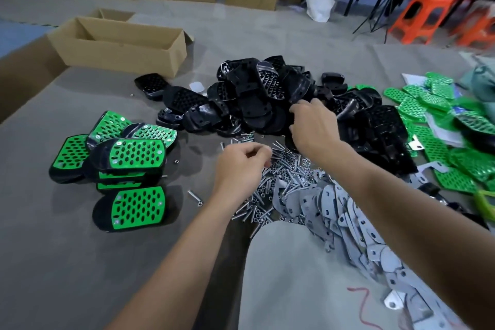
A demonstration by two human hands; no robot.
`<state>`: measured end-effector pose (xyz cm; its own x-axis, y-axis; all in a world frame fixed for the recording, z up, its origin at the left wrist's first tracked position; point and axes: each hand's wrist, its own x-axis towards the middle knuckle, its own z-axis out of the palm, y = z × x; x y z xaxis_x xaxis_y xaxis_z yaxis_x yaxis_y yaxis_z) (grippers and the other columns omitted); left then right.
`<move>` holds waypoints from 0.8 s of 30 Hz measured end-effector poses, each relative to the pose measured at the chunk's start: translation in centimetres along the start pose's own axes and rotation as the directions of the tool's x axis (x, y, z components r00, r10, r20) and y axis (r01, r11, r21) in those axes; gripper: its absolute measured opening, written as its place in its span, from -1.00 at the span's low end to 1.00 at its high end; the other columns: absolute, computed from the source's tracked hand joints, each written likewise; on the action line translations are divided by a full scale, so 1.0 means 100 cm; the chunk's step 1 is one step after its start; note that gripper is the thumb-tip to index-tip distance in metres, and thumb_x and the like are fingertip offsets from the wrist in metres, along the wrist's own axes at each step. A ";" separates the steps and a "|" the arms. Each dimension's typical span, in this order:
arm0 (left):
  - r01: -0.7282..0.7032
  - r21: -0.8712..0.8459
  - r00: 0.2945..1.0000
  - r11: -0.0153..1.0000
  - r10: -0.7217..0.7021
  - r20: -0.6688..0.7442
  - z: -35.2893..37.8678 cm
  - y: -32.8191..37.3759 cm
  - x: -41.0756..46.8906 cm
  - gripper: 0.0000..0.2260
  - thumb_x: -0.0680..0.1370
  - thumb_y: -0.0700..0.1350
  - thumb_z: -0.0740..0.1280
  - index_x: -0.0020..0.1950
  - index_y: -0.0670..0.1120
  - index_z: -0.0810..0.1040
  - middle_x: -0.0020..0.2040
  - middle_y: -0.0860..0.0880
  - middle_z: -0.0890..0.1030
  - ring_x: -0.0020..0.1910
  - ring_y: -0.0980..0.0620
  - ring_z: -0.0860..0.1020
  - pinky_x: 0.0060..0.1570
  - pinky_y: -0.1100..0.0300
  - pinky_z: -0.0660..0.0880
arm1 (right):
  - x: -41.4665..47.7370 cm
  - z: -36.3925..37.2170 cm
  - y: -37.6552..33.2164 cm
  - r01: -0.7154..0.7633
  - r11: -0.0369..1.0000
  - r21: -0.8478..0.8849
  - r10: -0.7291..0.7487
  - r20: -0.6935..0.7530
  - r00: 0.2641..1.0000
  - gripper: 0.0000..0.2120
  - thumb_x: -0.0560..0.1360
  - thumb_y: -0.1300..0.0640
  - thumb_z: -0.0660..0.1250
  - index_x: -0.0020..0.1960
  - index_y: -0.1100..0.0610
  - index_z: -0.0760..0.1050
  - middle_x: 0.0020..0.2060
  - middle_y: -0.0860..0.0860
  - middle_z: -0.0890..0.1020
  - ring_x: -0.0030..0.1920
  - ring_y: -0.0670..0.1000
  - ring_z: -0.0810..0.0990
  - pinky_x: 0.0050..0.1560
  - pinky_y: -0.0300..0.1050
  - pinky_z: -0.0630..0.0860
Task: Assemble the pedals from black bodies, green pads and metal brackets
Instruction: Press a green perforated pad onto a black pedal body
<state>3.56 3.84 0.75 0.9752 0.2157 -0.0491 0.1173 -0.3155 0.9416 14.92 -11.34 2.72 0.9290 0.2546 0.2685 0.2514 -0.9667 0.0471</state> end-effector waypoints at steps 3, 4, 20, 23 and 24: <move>-0.002 -0.025 1.000 1.000 0.002 0.014 0.003 0.000 0.006 -0.82 0.57 0.07 0.39 -0.15 0.37 0.66 -0.26 0.21 0.71 -0.25 0.18 0.68 -0.11 0.09 0.67 | 0.009 -0.013 0.000 0.095 0.958 -0.269 -0.080 0.066 0.995 -0.68 0.48 0.05 0.38 0.21 0.08 0.48 0.02 0.07 0.66 0.16 0.17 0.52 0.05 0.08 0.40; -0.007 -0.026 1.000 1.000 0.008 0.019 0.003 -0.002 0.008 -0.81 0.57 0.06 0.39 -0.16 0.38 0.66 -0.26 0.20 0.71 -0.24 0.15 0.69 -0.08 0.06 0.68 | 0.010 -0.015 -0.002 0.140 0.930 -0.339 -0.105 0.119 0.987 -0.64 0.51 0.00 0.33 0.27 0.06 0.43 0.10 0.08 0.63 0.18 0.18 0.52 0.14 0.12 0.36; -0.292 -0.078 0.944 0.953 0.300 0.139 0.017 0.023 -0.050 -0.55 0.28 0.00 0.57 0.12 0.34 0.65 0.13 0.17 0.71 0.10 0.17 0.67 0.17 -0.01 0.60 | -0.130 -0.106 0.029 -0.306 0.377 0.874 -0.202 0.400 0.894 -0.72 0.45 -0.08 0.36 0.11 -0.09 0.69 -0.25 -0.04 0.58 -0.23 -0.06 0.46 -0.16 -0.13 0.42; -0.100 -0.275 0.964 0.956 0.162 0.212 0.020 0.028 -0.065 -0.61 0.21 0.02 0.60 0.03 0.21 0.72 -0.06 0.09 0.75 -0.03 0.05 0.71 0.06 -0.02 0.65 | -0.169 -0.101 0.047 -0.427 -0.071 0.901 -0.121 0.418 0.901 -0.66 0.55 -0.02 0.30 0.14 0.19 0.67 -0.12 0.18 0.56 -0.17 0.12 0.44 -0.16 -0.05 0.46; -0.039 -0.327 0.967 0.944 0.119 0.228 0.021 0.027 -0.068 -0.62 0.23 -0.02 0.60 0.02 0.20 0.72 -0.05 0.07 0.75 -0.03 0.04 0.71 0.05 0.01 0.64 | -0.179 -0.098 0.048 -0.469 -0.217 0.856 -0.102 0.458 0.883 -0.64 0.57 0.00 0.30 0.15 0.27 0.65 -0.07 0.22 0.57 -0.16 0.16 0.45 -0.17 -0.01 0.49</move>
<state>-2.36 -0.43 2.92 0.9992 -0.0392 -0.0115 0.0113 -0.0041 0.9999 -3.20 -20.74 7.56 0.9193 0.3340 -0.2083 -0.2577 0.1105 -0.9599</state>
